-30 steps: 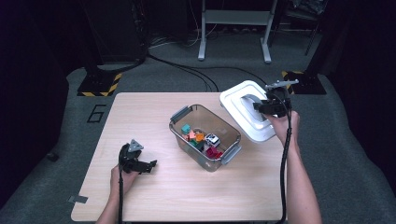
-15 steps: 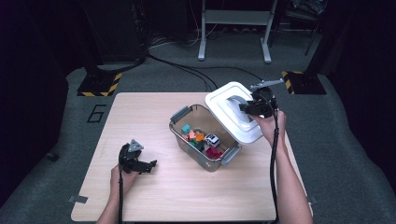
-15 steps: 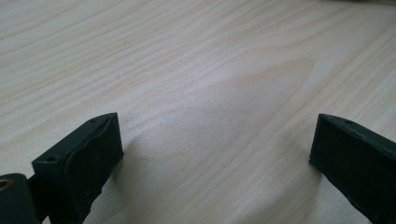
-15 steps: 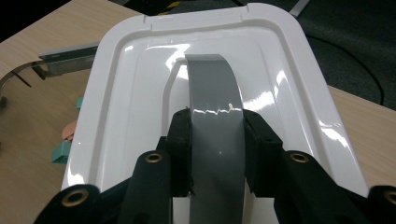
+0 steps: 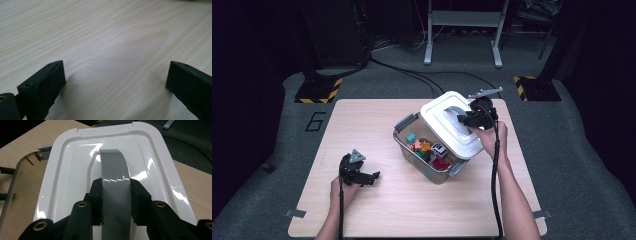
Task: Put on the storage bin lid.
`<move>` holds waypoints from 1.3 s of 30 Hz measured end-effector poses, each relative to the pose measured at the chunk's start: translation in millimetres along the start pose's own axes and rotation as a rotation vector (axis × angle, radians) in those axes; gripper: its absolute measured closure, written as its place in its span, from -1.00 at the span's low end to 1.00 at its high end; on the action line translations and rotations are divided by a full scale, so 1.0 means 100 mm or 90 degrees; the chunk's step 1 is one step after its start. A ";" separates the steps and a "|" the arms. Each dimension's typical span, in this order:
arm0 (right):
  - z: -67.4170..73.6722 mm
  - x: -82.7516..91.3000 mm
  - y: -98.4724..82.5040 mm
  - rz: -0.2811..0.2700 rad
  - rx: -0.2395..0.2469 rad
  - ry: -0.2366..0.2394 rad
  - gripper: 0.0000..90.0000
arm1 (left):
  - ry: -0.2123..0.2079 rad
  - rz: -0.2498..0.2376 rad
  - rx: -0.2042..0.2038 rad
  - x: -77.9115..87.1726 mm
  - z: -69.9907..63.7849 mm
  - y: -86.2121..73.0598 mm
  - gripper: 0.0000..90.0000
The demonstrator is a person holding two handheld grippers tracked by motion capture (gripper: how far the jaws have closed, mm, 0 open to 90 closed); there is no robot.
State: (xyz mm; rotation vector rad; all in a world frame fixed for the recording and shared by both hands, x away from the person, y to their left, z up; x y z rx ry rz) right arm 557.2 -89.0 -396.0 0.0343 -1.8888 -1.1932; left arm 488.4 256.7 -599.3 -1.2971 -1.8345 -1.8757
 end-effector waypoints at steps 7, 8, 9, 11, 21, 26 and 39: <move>0.18 -0.04 0.06 -0.001 0.003 0.015 0.49 | 0.000 0.006 -0.007 0.01 0.01 -0.01 -0.95; 0.20 -0.05 0.07 -0.003 0.006 0.018 0.49 | 0.000 0.005 -0.006 0.00 0.01 -0.01 -0.95; 0.23 -0.05 0.08 -0.004 0.006 0.021 0.49 | 0.000 0.004 -0.005 0.00 0.00 0.00 -0.95; 0.29 -0.08 0.09 -0.003 0.008 0.028 0.49 | 0.001 0.005 -0.006 0.01 0.01 -0.01 -0.95; 0.56 -0.21 0.12 0.007 0.026 0.068 0.49 | 0.000 0.006 -0.007 0.01 0.01 -0.01 -0.95; 0.66 -0.30 0.09 0.019 0.033 0.084 0.49 | 0.000 0.002 -0.002 0.00 0.00 0.00 -0.95; 0.88 -0.52 0.04 0.049 0.046 0.097 0.48 | 0.000 0.001 -0.001 0.00 0.00 0.00 -0.95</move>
Point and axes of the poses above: each handheld gripper's, and its own axes: x roughly backward along the jaws, y roughly out of its top, z roughly to its left, the point moved 10 cm from there along -x, roughly forward along the jaws, and after that the axes turned 14 degrees about x, right-handed, at the moved point
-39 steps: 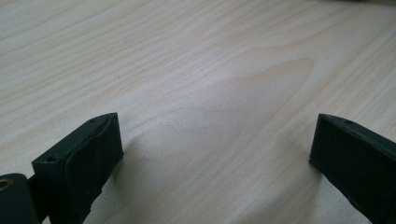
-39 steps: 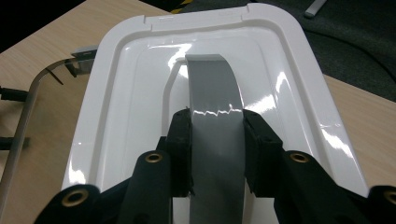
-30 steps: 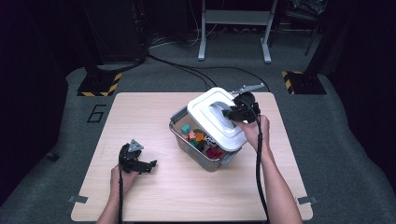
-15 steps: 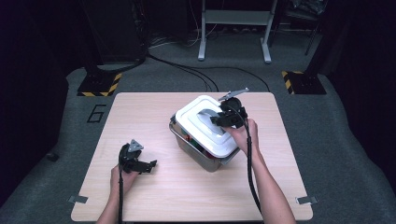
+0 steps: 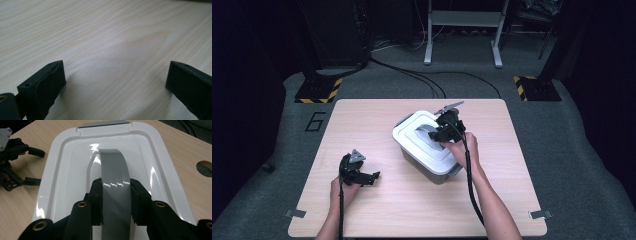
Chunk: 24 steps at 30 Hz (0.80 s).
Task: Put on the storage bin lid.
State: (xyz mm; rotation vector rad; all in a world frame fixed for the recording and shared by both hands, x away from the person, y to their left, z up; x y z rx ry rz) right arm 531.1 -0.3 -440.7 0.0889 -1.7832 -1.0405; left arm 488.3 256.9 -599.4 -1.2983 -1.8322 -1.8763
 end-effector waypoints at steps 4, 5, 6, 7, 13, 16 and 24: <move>0.00 -0.01 -0.02 0.003 0.004 -0.001 0.48 | 0.000 0.002 -0.002 0.00 0.00 0.00 -0.95; 0.00 -0.01 -0.02 0.002 0.003 0.001 0.48 | 0.000 0.001 -0.001 0.00 0.00 0.00 -0.95; 0.00 -0.01 -0.03 0.001 0.002 0.000 0.48 | 0.000 0.002 -0.002 0.00 0.00 0.00 -0.95; -0.01 -0.01 -0.03 0.002 0.005 0.001 0.48 | 0.000 0.001 -0.001 0.00 0.00 0.00 -0.95; -0.01 -0.01 -0.03 -0.007 0.004 0.005 0.48 | 0.000 0.002 -0.002 0.00 0.00 0.00 -0.95; -0.01 -0.01 -0.03 -0.012 0.003 0.006 0.47 | 0.000 0.002 -0.002 0.00 0.00 0.00 -0.95; -0.07 0.07 -0.02 -0.026 -0.002 -0.005 -0.17 | 0.000 0.002 -0.002 0.00 0.00 0.00 -0.95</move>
Point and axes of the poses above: each handheld gripper's, and its own axes: x roughly backward along the jaws, y roughly out of its top, z roughly to its left, the point moved 10 cm from there along -x, roughly forward along the jaws, and after that the axes turned 14 degrees about x, right-handed, at the moved point
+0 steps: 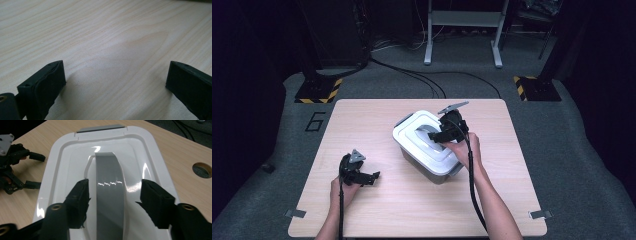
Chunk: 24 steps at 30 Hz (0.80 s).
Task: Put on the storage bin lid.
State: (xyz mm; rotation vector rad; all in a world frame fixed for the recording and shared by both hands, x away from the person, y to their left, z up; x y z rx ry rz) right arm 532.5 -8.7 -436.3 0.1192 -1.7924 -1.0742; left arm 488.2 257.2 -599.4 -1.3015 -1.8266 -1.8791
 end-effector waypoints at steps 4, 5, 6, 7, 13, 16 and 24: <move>-0.05 0.09 0.00 -0.012 -0.011 -0.010 -0.48 | 0.000 0.000 0.000 0.00 0.00 0.00 -0.95; -0.07 0.11 0.00 -0.017 -0.011 -0.015 -0.57 | 0.000 0.000 0.000 0.00 0.00 0.00 -0.95; -0.09 0.14 -0.01 -0.019 -0.016 -0.019 -0.60 | 0.000 -0.002 0.002 0.00 0.00 0.00 -0.95; -0.10 0.18 -0.02 -0.022 -0.021 -0.022 -0.67 | 0.000 0.000 0.000 0.00 0.00 0.00 -0.95; -0.22 0.37 -0.07 -0.040 -0.022 -0.041 -0.84 | 0.000 0.000 0.000 0.00 0.00 0.00 -0.95; -0.28 0.46 -0.12 -0.043 -0.024 -0.051 -0.90 | 0.000 0.000 0.000 0.00 0.00 0.00 -0.95; -0.50 0.69 -0.34 -0.047 -0.041 -0.090 -1.00 | 0.000 -0.001 0.002 0.00 0.00 0.00 -0.95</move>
Point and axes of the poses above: each handheld gripper's, and its own axes: x roughly backward along the jaws, y roughly out of its top, z roughly to its left, the point moved 10 cm from there along -x, roughly forward along the jaws, and after that the axes turned 14 degrees about x, right-handed, at the moved point
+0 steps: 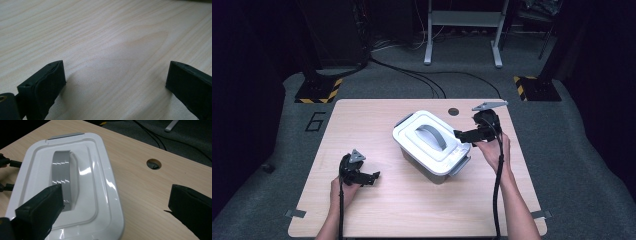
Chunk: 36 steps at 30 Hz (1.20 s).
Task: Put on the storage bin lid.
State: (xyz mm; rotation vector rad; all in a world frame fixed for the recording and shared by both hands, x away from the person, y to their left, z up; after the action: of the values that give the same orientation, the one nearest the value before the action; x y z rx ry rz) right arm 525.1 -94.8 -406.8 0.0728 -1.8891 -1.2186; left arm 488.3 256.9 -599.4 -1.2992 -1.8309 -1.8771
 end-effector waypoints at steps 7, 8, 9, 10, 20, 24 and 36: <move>-0.21 0.12 -0.23 0.006 -0.022 -0.030 -1.00 | 0.002 0.000 0.002 0.00 0.00 0.00 -0.95; -0.22 0.13 -0.26 0.008 -0.028 -0.033 -1.00 | 0.001 0.000 0.003 0.00 0.00 0.00 -0.95; -0.25 0.14 -0.30 0.008 -0.030 -0.038 -1.00 | 0.002 0.004 -0.002 0.00 0.00 0.00 -0.95; -0.27 0.14 -0.33 0.011 -0.028 -0.042 -1.00 | 0.002 0.003 -0.002 0.00 0.00 0.00 -0.95; -0.41 0.07 -0.79 0.040 -0.057 -0.070 -1.00 | 0.002 0.004 -0.003 0.00 0.00 0.00 -0.95; -0.44 0.02 -0.96 0.047 -0.069 -0.077 -1.00 | 0.002 0.004 -0.003 0.00 0.00 0.00 -0.95; -0.44 -0.10 -1.44 0.073 -0.091 -0.090 -1.00 | 0.002 0.003 -0.003 0.00 0.00 0.00 -0.95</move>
State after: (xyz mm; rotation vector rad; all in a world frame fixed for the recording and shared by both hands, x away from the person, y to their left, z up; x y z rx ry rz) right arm 506.9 -197.2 -516.7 -0.2009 -1.8923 -1.3043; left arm 488.6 257.3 -599.3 -1.3015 -1.8211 -1.8806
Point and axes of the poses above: each handheld gripper's, and its own axes: x roughly backward along the jaws, y roughly out of its top, z roughly to its left, the point moved 10 cm from there along -x, roughly forward along the jaws, and after that the axes turned 14 degrees about x, right-handed, at the moved point
